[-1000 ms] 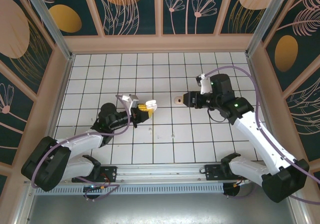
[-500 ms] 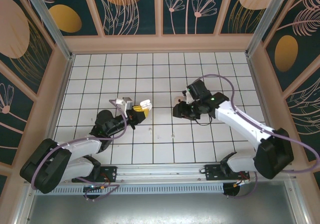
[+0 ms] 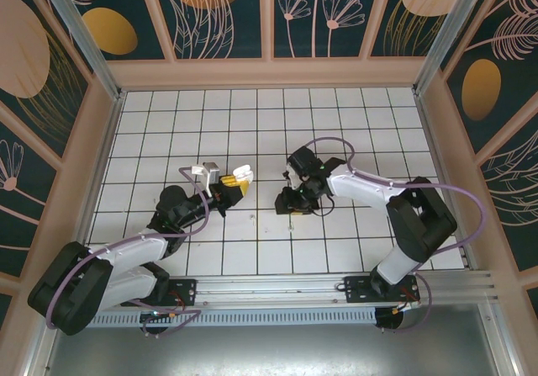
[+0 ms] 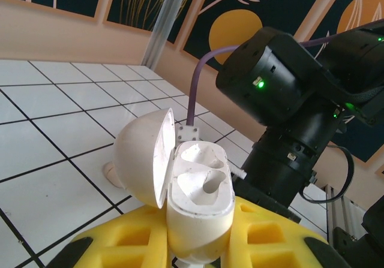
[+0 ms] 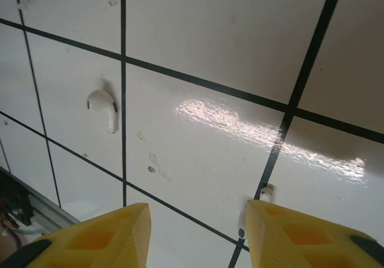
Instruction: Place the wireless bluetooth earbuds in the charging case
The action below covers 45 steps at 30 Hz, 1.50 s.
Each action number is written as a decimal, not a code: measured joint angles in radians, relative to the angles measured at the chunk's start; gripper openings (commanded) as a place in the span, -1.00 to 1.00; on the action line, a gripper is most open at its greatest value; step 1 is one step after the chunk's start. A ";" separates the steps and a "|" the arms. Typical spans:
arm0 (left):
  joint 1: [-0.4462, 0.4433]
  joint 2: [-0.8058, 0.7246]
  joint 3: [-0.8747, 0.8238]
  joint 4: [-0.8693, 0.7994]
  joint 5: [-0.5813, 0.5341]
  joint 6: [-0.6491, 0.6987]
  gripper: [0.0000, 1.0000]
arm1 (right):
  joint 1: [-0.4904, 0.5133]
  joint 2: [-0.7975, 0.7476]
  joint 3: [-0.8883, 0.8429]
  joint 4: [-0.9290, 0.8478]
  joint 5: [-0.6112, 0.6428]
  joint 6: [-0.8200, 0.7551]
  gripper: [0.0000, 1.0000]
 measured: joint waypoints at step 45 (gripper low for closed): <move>0.000 0.000 0.036 -0.052 0.005 0.000 -0.61 | 0.039 -0.002 -0.081 -0.109 0.016 -0.090 -0.09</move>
